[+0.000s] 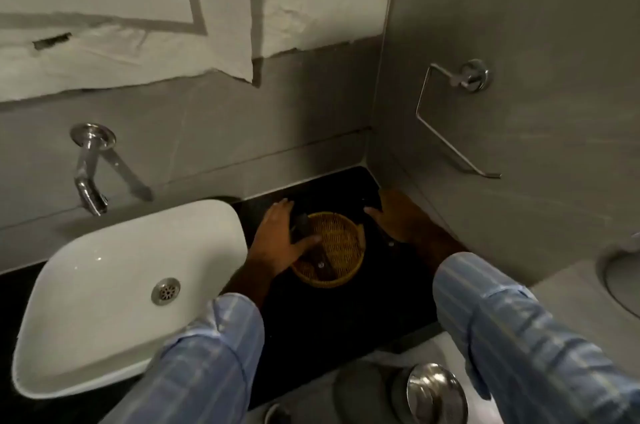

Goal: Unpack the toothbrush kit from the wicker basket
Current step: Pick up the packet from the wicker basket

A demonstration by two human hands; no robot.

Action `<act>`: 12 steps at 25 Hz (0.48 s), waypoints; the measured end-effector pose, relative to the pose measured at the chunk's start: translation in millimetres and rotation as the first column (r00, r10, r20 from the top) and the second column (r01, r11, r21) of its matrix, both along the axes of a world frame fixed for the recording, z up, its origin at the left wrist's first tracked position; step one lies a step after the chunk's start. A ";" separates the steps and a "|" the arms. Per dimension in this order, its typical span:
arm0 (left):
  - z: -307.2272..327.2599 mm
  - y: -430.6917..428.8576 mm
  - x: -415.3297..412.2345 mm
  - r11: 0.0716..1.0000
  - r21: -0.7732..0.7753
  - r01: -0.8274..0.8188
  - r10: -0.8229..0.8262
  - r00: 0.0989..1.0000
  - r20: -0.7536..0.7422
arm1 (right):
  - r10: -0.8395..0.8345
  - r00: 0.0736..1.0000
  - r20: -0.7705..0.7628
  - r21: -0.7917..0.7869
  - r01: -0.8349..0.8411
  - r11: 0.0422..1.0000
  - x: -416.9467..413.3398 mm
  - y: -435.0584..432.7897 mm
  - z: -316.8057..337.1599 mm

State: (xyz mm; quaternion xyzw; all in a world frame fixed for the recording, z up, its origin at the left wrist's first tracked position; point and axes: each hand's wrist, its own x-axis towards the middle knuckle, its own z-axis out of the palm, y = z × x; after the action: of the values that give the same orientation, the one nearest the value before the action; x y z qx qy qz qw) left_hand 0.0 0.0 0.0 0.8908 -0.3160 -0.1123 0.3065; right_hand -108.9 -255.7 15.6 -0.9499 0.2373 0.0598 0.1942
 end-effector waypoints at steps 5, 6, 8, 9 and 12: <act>-69.2 16.6 -33.7 0.991 0.114 -0.075 0.090 0.987 -0.130 | -0.101 0.982 -0.158 -0.028 0.098 0.995 -13.7 -8.6 -68.0; -81.3 20.1 -41.7 0.988 0.122 -0.095 0.112 0.983 -0.148 | -0.113 0.978 -0.174 -0.042 0.107 0.993 -15.5 -8.8 -77.5; -104.9 24.4 -52.3 0.977 0.159 -0.142 0.171 0.968 -0.182 | -0.135 0.971 -0.198 -0.098 0.118 0.988 -14.2 -12.5 -94.9; -115.9 27.1 -59.5 0.968 0.185 -0.168 0.203 0.959 -0.195 | -0.147 0.966 -0.214 -0.123 0.123 0.985 -14.0 -15.6 -105.0; -147.3 32.8 -78.3 0.947 0.256 -0.193 0.251 0.944 -0.214 | -0.190 0.949 -0.253 -0.133 0.160 0.978 -9.2 -21.6 -129.6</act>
State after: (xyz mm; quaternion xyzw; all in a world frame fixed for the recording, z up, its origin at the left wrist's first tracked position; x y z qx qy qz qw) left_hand -78.3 32.8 -147.3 0.9299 -0.1576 -0.2215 0.2476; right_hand -118.1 -277.3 -114.0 -0.9179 0.3474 0.1552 0.1124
